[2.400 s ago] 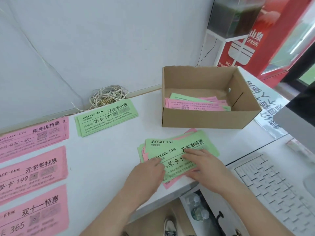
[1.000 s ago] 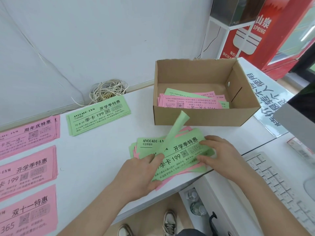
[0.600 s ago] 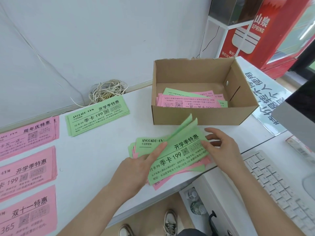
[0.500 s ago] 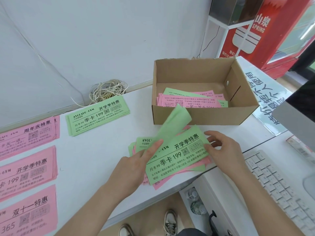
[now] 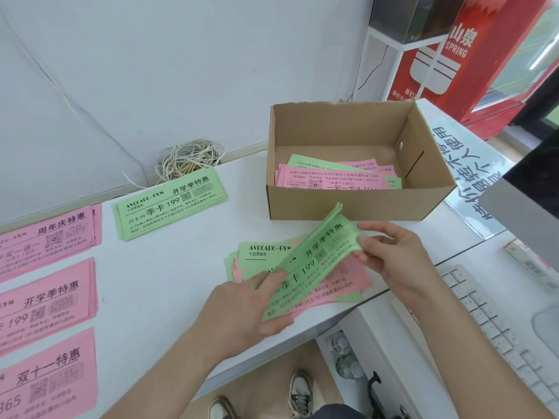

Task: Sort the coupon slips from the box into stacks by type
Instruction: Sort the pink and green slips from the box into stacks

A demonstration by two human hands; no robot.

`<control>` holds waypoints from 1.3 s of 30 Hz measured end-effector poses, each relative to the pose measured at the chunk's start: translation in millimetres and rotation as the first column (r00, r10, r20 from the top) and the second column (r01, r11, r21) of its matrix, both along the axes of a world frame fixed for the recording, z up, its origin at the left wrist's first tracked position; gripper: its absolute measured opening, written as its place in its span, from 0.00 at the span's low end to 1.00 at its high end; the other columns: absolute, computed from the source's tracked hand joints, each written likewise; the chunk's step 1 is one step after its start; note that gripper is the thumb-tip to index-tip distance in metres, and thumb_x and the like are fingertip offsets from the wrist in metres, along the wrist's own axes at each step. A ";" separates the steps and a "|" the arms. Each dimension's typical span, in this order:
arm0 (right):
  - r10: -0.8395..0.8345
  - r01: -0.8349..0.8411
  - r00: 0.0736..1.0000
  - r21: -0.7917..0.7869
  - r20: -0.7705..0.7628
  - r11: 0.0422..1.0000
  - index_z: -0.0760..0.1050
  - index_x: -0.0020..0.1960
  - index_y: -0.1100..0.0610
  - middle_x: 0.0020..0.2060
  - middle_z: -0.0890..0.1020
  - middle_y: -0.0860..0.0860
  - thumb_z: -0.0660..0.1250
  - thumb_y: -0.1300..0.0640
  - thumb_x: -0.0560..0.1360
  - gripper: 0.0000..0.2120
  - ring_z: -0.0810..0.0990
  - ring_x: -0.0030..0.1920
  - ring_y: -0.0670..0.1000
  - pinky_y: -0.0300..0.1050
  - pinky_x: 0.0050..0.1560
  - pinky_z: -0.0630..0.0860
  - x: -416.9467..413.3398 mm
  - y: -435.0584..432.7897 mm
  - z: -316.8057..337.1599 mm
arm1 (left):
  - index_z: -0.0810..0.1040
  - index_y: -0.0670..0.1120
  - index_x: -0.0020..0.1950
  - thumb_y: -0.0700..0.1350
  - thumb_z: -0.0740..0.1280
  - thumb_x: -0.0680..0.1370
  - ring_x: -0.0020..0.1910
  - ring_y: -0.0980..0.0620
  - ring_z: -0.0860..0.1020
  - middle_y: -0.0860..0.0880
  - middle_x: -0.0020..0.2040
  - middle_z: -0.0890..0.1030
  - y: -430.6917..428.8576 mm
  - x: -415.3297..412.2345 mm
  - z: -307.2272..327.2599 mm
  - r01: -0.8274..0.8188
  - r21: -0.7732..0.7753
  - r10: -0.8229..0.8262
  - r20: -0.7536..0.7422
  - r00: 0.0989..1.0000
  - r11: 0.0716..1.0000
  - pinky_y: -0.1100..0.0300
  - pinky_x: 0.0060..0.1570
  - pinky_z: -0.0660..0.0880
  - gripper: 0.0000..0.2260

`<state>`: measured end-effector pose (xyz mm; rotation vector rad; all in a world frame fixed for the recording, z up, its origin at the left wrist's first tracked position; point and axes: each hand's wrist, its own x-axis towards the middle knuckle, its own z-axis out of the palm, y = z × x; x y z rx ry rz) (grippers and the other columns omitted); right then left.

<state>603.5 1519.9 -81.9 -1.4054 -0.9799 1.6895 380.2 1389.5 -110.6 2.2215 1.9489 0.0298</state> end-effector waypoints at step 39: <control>0.505 -0.628 0.560 -0.062 0.657 0.776 0.83 0.44 0.54 0.42 0.86 0.49 0.65 0.64 0.76 0.09 0.84 0.44 0.49 0.44 0.46 0.79 0.1 17.2 3.6 | 0.67 0.63 0.69 0.42 0.56 0.80 0.70 0.56 0.67 0.61 0.74 0.62 -2.8 4.5 2.1 -0.095 -0.202 0.096 -0.006 0.995 0.975 0.55 0.62 0.70 0.21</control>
